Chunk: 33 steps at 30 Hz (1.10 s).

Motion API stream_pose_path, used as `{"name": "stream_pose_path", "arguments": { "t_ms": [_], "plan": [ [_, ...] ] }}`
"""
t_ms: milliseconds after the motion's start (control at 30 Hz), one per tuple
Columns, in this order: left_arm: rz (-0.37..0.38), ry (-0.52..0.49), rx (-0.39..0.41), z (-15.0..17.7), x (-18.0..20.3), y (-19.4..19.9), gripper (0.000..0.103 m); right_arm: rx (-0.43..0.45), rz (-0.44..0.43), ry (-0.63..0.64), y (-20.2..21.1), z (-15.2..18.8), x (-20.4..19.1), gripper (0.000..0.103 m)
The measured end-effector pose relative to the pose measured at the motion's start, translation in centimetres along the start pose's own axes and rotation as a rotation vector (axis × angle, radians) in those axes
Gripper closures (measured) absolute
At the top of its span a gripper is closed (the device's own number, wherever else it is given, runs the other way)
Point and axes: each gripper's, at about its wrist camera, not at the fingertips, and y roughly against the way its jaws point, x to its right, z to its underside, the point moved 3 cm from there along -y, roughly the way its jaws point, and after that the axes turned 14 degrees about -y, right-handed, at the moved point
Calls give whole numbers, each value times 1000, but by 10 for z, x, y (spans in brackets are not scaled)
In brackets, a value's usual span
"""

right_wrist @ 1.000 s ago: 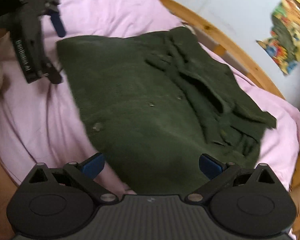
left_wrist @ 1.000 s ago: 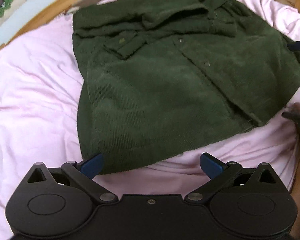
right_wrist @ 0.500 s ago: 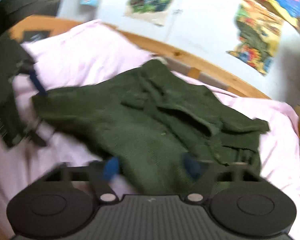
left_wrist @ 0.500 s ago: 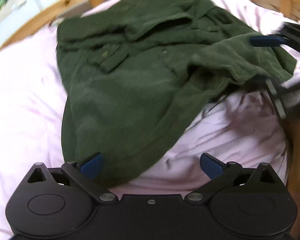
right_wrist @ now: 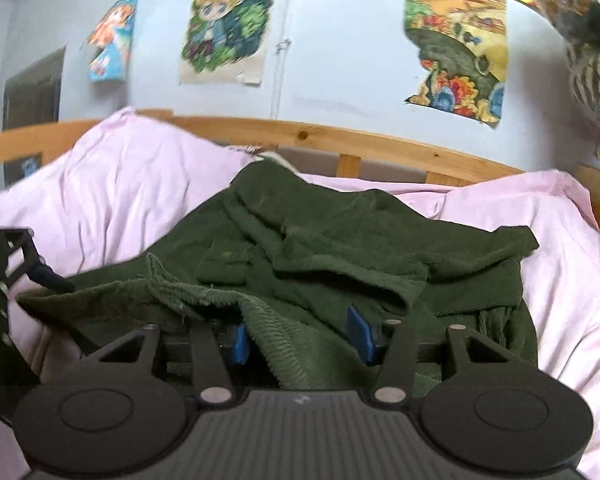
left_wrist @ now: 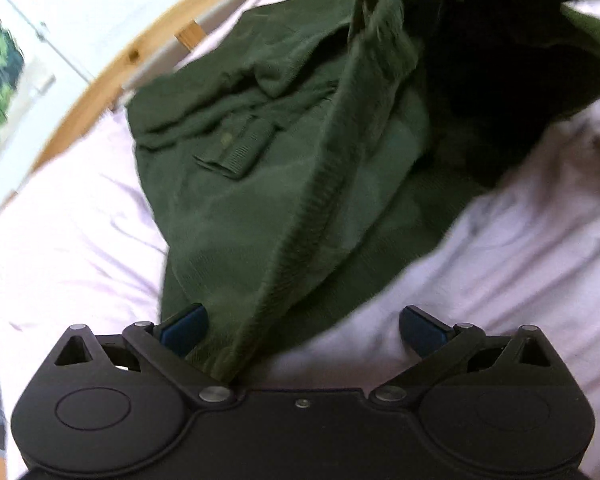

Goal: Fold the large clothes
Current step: 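Fold the hem toward the collar with the left gripper while the right gripper grasps it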

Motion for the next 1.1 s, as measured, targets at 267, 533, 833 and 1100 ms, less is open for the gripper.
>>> {"name": "stream_pose_path", "arguments": {
  "t_ms": [267, 533, 833, 1100],
  "plan": [
    [-11, -35, 54, -5, 8, -12, 3, -2, -12, -37, 15, 15, 4, 43],
    [-53, -52, 47, -7, 16, -21, 0, 5, 0, -51, 17, 18, 0, 40],
    [-190, -42, 47, -5, 12, -11, 33, -18, 15, -42, 19, 22, 0, 31],
    [-143, 116, 150, -8, -17, 11, 97, -81, 28, 1, 33, 32, 0, 17]
  ]
}}
